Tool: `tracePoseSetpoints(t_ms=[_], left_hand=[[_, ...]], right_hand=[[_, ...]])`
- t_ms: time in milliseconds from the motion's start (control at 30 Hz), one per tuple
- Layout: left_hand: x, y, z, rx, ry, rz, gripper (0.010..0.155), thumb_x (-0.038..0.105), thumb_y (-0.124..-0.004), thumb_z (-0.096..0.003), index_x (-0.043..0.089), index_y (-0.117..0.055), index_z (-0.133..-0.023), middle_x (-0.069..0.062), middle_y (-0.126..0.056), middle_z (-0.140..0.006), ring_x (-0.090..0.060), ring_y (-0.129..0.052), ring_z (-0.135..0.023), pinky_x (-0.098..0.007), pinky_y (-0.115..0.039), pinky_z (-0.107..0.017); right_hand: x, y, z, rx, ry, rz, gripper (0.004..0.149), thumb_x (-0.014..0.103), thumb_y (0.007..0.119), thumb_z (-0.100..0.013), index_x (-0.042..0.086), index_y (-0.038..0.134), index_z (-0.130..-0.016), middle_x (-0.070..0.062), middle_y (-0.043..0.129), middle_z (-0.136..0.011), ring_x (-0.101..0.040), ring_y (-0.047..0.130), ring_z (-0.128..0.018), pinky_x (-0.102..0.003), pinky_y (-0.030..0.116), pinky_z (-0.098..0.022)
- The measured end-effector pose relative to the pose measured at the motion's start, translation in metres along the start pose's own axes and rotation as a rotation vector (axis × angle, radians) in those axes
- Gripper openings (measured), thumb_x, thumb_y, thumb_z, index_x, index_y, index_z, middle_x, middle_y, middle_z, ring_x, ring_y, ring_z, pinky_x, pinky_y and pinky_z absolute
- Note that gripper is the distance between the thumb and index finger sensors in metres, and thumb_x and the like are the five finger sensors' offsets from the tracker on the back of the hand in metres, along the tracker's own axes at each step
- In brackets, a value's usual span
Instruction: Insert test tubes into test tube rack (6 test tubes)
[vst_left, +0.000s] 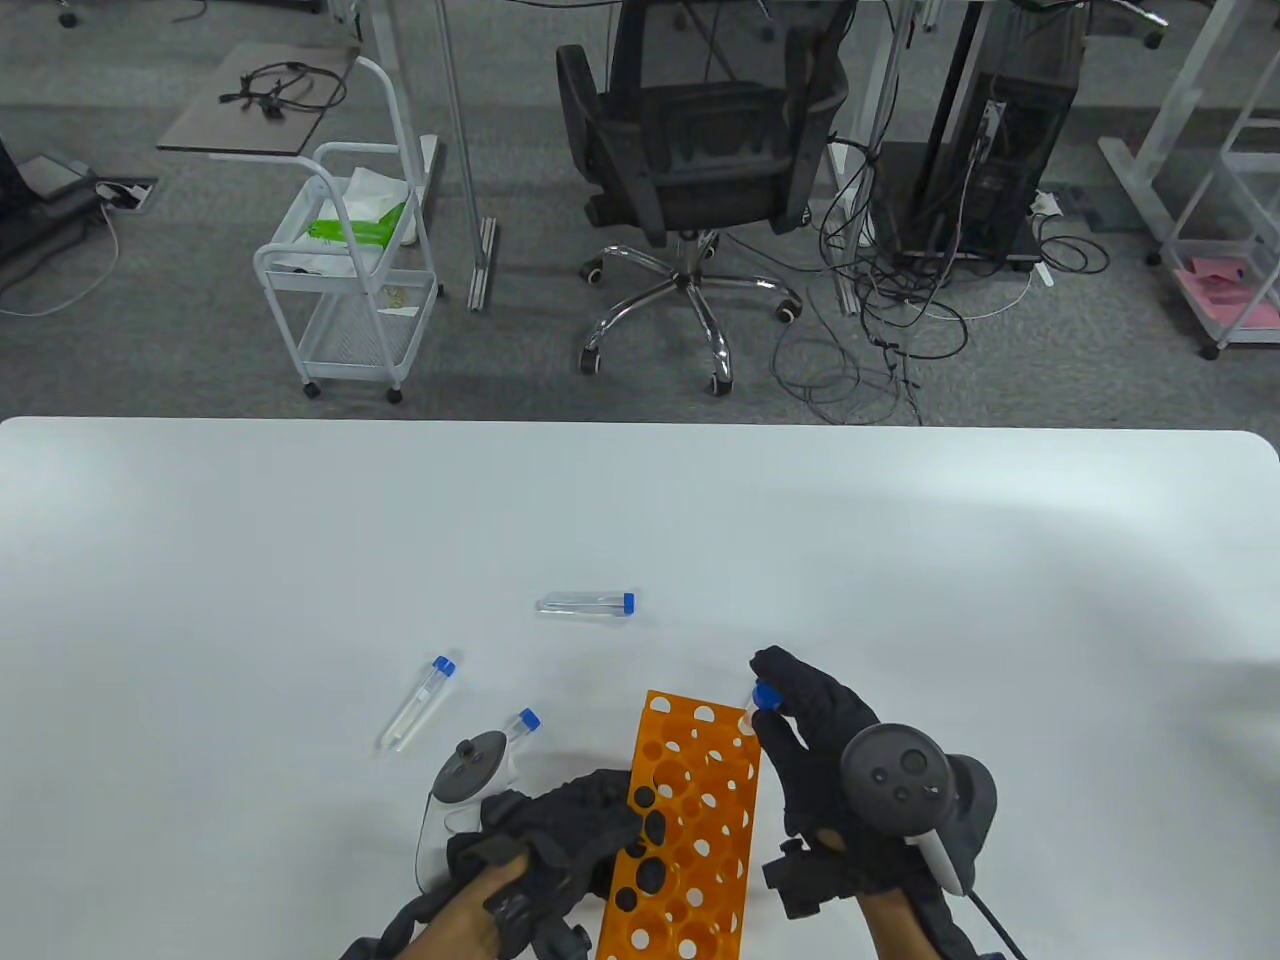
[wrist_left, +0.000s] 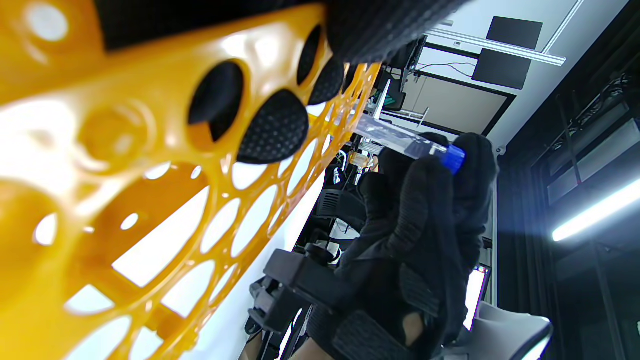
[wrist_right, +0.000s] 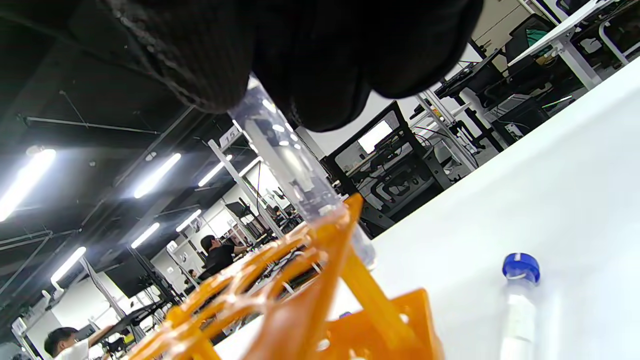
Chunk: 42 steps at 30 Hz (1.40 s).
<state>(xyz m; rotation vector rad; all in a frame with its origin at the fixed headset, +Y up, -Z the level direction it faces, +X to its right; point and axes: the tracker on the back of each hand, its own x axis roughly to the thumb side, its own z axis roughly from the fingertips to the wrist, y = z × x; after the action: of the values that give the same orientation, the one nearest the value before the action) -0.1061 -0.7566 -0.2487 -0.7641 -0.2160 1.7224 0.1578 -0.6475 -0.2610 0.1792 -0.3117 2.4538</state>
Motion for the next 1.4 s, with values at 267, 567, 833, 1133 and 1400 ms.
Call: tracePoseSetpoints(t_ms=[267,567,833,1133,1400], left_hand=[[0.000,0.000,0.000,0.005,-0.003,0.000,0.051,0.026,-0.070,-0.0471,0.007,-0.054,-0.092,-0.016,-0.080,-0.082,-0.023,-0.102,-0.055,-0.034,-0.090,-0.030],[0.001,0.001,0.001,0.019,-0.002,-0.001,0.051,0.026,-0.071,-0.0468,0.007,-0.055,-0.092,-0.017,-0.081,-0.081,-0.023,-0.103,-0.055,-0.034,-0.091,-0.030],[0.002,0.004,0.002,0.036,-0.007,0.001,0.051,0.025,-0.071,-0.0464,0.007,-0.056,-0.091,-0.017,-0.082,-0.080,-0.022,-0.104,-0.054,-0.033,-0.092,-0.029],[0.005,0.007,0.005,0.053,-0.016,0.014,0.051,0.025,-0.070,-0.0463,0.007,-0.056,-0.091,-0.017,-0.082,-0.080,-0.023,-0.104,-0.054,-0.033,-0.092,-0.029],[0.005,0.007,0.006,0.046,-0.025,0.020,0.051,0.026,-0.070,-0.0465,0.007,-0.056,-0.091,-0.016,-0.082,-0.080,-0.022,-0.104,-0.054,-0.033,-0.092,-0.029]], right_hand=[[-0.002,0.008,-0.002,0.038,0.009,0.027,0.056,0.038,0.084,-0.045,0.037,0.063,-0.097,0.006,0.079,-0.098,-0.019,0.091,-0.081,-0.046,0.077,-0.061],[-0.001,0.010,-0.002,0.056,0.016,0.036,0.058,0.038,0.084,-0.045,0.036,0.061,-0.098,0.006,0.078,-0.098,-0.019,0.090,-0.082,-0.047,0.077,-0.062],[-0.006,0.006,-0.004,0.095,0.020,0.002,0.067,0.049,0.083,-0.042,0.034,0.055,-0.102,0.003,0.071,-0.103,-0.023,0.085,-0.087,-0.050,0.073,-0.064],[-0.043,-0.005,-0.014,0.020,0.233,0.049,0.071,0.062,0.072,-0.042,0.028,0.057,-0.102,-0.005,0.069,-0.104,-0.031,0.083,-0.085,-0.052,0.073,-0.059],[-0.079,0.014,-0.025,0.124,0.450,0.232,0.060,0.054,0.079,-0.043,0.029,0.068,-0.097,-0.003,0.079,-0.095,-0.027,0.090,-0.075,-0.051,0.076,-0.056]])
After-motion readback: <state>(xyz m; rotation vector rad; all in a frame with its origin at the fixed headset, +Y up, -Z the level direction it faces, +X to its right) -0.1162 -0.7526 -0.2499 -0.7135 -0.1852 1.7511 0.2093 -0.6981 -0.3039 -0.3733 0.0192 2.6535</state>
